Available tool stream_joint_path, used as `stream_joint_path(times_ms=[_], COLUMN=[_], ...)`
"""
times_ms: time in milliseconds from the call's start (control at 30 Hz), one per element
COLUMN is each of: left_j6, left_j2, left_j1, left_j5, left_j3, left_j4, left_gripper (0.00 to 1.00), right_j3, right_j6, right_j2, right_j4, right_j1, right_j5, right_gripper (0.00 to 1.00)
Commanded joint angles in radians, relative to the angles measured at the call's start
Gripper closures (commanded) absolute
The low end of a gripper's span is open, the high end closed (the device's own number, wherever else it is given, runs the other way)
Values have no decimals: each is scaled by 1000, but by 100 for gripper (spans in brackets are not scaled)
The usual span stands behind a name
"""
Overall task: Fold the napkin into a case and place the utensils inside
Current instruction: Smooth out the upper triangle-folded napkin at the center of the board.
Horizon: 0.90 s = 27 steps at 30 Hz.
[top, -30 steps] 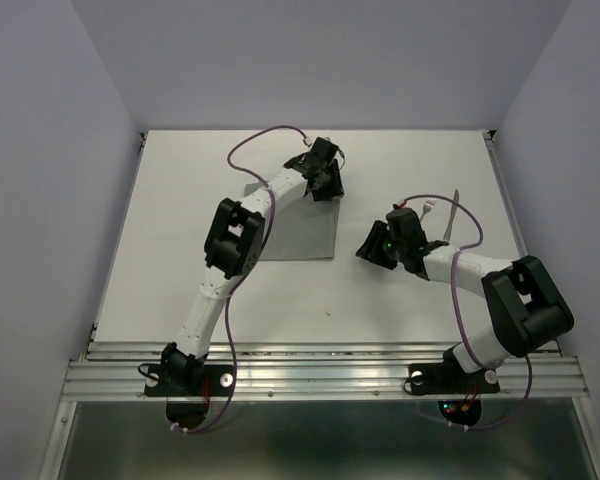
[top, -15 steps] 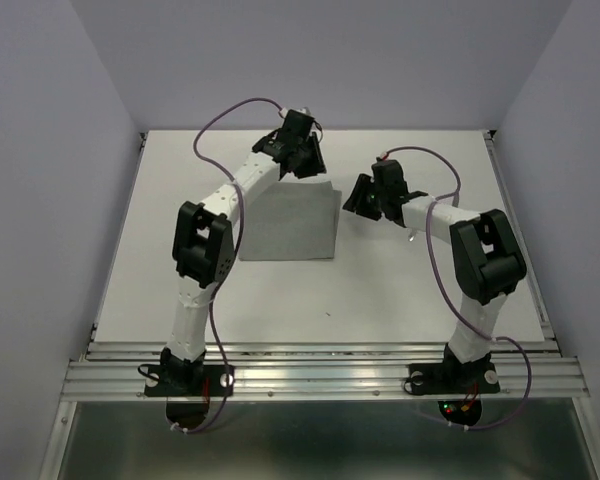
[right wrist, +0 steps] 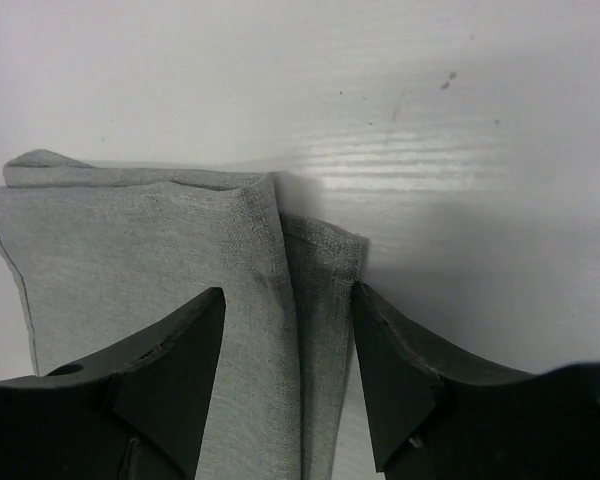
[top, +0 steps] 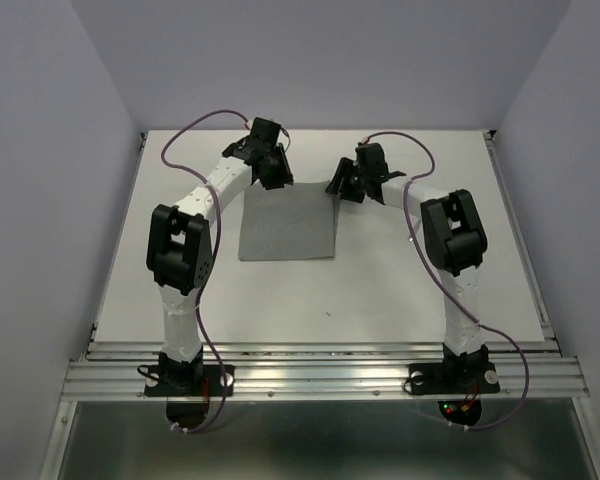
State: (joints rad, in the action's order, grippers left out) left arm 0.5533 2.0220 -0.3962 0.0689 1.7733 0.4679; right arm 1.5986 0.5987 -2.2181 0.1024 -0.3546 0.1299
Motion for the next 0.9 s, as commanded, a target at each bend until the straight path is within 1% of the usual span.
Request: stream_joint_path(times_ms=[0,100,133,167,200,300,333,400,433,533,600,633,667,700,733,833,867], left_j6=[-27,-18,-13,-12,-12,-15,-15,-15,-16,-26,-35,-52,-52,-59,-72,-85,-93], left_j2=[-40,-45,-48,-51,-58,-75,-77,-83,-86,-114,-144,-169,-169,-195,-207,-247,-256], left_j1=[-3,-3,-3,-3,-3,-1,-1,-1,-1,-1,-1,-4,-4,-6,-10,-21,-36], left_j5=[17,16,17,17,19,2,-1,-3,-1,0,8,14,14,19,19,5,-10], left_j3=[-15,-37,-55,-63,-78,-101,-113,-118,-123,-152,-172,-198,-213,-230,-264,-307,-316], left_j4=[-3,-12,-21,-23,-22,-23,-28,-25,-28,-41,-58,-72,-78,-83,-92,-89,-83], left_gripper=[62,62,62,62,62,62,62,62,62,62,62,62,62,62,62,62,62], right_j3=[70,116,135,141,146,155,153,130,115,37,-12,-104,-104,-141,-214,-336,-411], right_j6=[0,7,10,13,21,26,32,42,55,73,92,108,119,131,154,185,206], right_j2=[-75,-106,-117,-120,-121,-121,-121,-120,-115,-86,-63,-33,-17,0,35,98,136], right_j4=[43,43,48,48,49,46,45,36,14,-35,-65,-107,-107,-142,-173,-246,-275], right_j1=[5,5,5,5,5,5,5,5,5,5,-6,-17,-17,-29,-44,-69,-82], right_j5=[45,56,53,48,50,69,73,80,85,105,112,112,112,122,125,129,128], right_gripper=[41,45,51,55,65,74,80,86,91,97,99,99,99,99,99,99,99])
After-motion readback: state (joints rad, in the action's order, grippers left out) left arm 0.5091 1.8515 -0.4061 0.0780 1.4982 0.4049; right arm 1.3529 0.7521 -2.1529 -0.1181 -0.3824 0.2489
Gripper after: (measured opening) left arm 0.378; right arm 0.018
